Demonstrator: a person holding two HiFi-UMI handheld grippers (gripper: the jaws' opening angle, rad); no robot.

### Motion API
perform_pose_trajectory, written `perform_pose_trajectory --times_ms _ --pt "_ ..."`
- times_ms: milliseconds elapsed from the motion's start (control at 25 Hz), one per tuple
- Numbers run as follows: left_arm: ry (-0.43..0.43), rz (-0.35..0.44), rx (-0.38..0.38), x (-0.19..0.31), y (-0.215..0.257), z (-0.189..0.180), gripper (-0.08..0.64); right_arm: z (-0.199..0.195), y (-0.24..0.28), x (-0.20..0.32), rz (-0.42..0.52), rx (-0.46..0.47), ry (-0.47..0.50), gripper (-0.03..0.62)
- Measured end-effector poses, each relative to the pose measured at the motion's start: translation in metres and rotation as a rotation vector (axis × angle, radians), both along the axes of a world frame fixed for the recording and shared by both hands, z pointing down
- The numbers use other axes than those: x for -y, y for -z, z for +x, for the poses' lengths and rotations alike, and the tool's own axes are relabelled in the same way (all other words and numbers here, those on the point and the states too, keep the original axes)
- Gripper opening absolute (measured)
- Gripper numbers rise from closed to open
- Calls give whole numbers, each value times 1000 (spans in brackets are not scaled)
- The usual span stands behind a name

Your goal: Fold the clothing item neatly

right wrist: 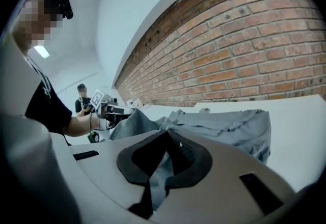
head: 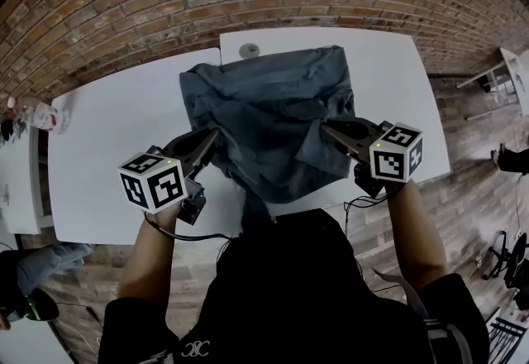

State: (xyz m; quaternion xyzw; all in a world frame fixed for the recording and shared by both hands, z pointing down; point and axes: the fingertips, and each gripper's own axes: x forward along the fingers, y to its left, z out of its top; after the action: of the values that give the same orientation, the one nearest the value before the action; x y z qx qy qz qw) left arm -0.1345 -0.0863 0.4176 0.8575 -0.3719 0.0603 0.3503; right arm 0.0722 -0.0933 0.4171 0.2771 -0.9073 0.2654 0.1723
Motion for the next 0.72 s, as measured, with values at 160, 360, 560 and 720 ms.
perform_pose_trajectory --times_ms 160,360,560,720 --pt "91 91 77 54 23 -2 11 11 16 50 54 -52 9 14" --pt "190 148 227 123 27 -20 11 32 29 132 87 -77 -47 14" --pt "264 91 367 184 -5 -53 11 74 20 226 77 -163 -147 14" --pt "315 6 504 218 -50 -95 11 115 -18 289 12 -258 -206 14"
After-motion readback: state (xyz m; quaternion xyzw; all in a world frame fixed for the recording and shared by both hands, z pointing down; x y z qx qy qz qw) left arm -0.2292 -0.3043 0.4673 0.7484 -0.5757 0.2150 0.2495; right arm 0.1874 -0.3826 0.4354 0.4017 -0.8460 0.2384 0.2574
